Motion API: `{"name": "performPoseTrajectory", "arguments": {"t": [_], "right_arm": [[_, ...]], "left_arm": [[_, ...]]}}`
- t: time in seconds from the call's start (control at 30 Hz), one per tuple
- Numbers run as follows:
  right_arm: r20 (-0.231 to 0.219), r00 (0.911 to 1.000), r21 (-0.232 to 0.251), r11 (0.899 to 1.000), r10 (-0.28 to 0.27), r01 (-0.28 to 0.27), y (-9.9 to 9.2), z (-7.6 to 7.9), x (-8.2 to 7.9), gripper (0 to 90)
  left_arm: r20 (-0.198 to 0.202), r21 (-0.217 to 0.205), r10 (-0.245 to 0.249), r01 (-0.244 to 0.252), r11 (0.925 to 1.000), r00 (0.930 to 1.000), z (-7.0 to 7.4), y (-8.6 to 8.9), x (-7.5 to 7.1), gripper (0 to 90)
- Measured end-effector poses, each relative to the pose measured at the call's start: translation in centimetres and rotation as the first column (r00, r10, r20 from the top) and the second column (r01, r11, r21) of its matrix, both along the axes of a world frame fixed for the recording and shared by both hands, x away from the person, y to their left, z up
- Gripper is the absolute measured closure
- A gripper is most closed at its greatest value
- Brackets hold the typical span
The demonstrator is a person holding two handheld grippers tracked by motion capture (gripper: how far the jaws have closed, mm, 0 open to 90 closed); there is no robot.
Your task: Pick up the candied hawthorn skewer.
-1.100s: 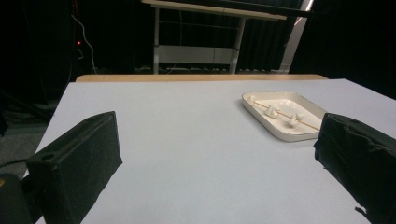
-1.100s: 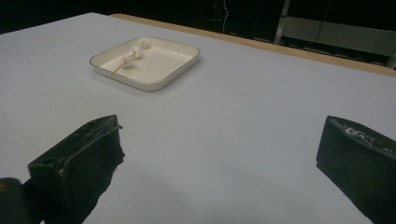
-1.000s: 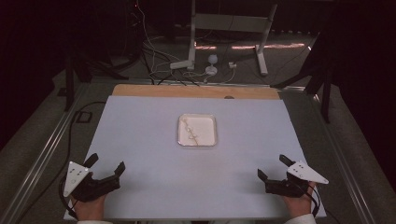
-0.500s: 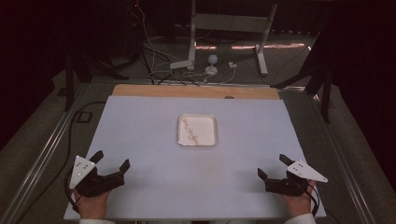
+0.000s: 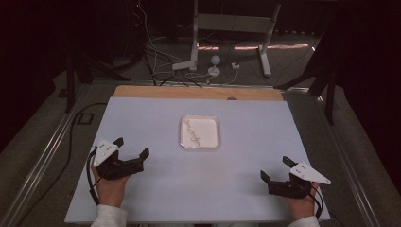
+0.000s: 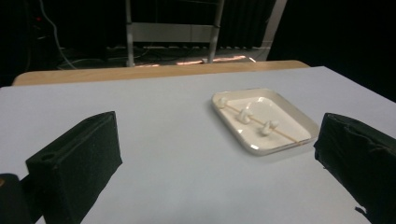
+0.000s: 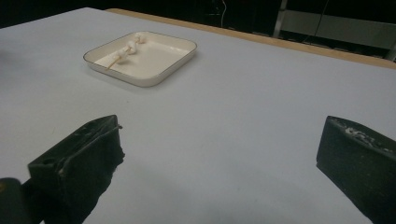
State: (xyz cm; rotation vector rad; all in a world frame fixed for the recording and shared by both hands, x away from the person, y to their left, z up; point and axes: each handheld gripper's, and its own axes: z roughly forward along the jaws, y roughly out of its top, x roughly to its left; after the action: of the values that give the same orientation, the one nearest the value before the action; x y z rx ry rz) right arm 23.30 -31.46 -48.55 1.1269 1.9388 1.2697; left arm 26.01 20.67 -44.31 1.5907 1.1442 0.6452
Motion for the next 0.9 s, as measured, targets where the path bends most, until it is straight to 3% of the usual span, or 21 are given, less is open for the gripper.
{"name": "performPoseTrajectory", "arguments": {"t": [0.33,0.4,0.9], "right_arm": [[-0.001,1.0,-0.004,1.0,0.002,-0.002,0.0,0.0,0.0,0.0],[-0.001,1.0,-0.007,1.0,0.003,-0.003,0.0,-0.1,0.1,0.0],[-0.007,0.9999,-0.016,1.0,0.008,-0.008,0.1,-0.1,0.1,0.0]], "left_arm": [[-0.021,0.004,-0.029,0.029,0.9996,0.9993,0.3,-3.7,3.7,0.9],[-0.035,0.022,-0.038,0.039,0.999,0.9987,0.0,-4.7,4.7,0.9],[-0.105,0.044,-0.051,0.056,0.9974,0.9932,-1.2,-9.3,8.4,0.9]]}}
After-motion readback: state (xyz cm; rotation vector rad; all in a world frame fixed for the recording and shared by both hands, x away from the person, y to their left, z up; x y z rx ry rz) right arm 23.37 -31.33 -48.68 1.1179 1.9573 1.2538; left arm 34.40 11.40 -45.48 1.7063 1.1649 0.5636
